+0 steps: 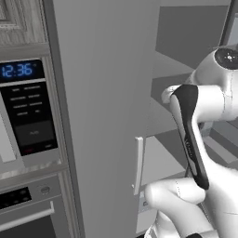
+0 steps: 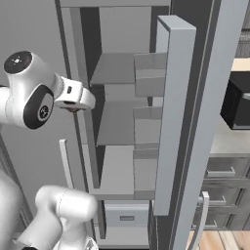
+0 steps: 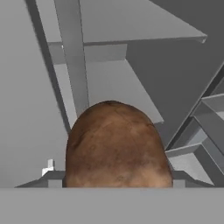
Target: Take the tomato and potato out of the freezer and place them in the tupperware container on the counter. Then put the tupperware containing the vegetables back in the freezer.
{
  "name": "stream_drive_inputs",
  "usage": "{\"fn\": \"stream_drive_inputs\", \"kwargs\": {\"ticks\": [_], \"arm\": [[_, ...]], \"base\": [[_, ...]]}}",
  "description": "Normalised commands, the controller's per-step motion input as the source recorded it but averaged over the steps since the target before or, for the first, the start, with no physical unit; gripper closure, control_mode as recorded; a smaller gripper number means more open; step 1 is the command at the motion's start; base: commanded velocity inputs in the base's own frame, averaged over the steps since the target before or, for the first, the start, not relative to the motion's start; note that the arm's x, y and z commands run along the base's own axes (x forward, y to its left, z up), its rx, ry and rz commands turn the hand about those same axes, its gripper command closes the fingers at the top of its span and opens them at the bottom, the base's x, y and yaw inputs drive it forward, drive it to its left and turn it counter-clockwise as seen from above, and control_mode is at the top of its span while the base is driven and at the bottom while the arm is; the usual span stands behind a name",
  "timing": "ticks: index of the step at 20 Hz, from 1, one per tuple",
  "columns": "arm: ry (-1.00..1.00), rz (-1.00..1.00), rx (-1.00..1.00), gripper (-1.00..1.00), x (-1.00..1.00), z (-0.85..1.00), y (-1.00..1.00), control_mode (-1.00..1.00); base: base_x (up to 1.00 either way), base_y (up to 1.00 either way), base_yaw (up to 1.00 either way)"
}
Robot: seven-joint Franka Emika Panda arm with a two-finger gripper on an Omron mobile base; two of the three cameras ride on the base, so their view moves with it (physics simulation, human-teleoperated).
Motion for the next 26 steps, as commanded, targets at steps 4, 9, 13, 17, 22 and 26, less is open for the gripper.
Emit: {"fn": "stream_drive_inputs", "kwargs": {"ticks": [4,9,13,17,22,26], "arm": [[0.00,0.05,-0.03,1.00,-0.55,0.03,0.02,-1.00],[0.00,0.00,0.00,1.00,0.00,0.00,0.00,1.00],[0.00,0.00,0.00,1.00,0.00,0.00,0.00,1.00],[0.00,0.00,0.00,1.00,0.00,0.00,0.00,1.00],[0.00,0.00,0.00,1.00,0.00,0.00,0.00,1.00],[0.00,0.00,0.00,1.00,0.00,0.00,0.00,1.00]], "base": [[0.00,0.00,0.00],[-0.83,0.00,0.00],[-0.96,-0.01,-0.57],[-0.30,0.02,-0.94],[-0.07,0.00,-0.97],[0.00,-0.22,-0.92]]}}
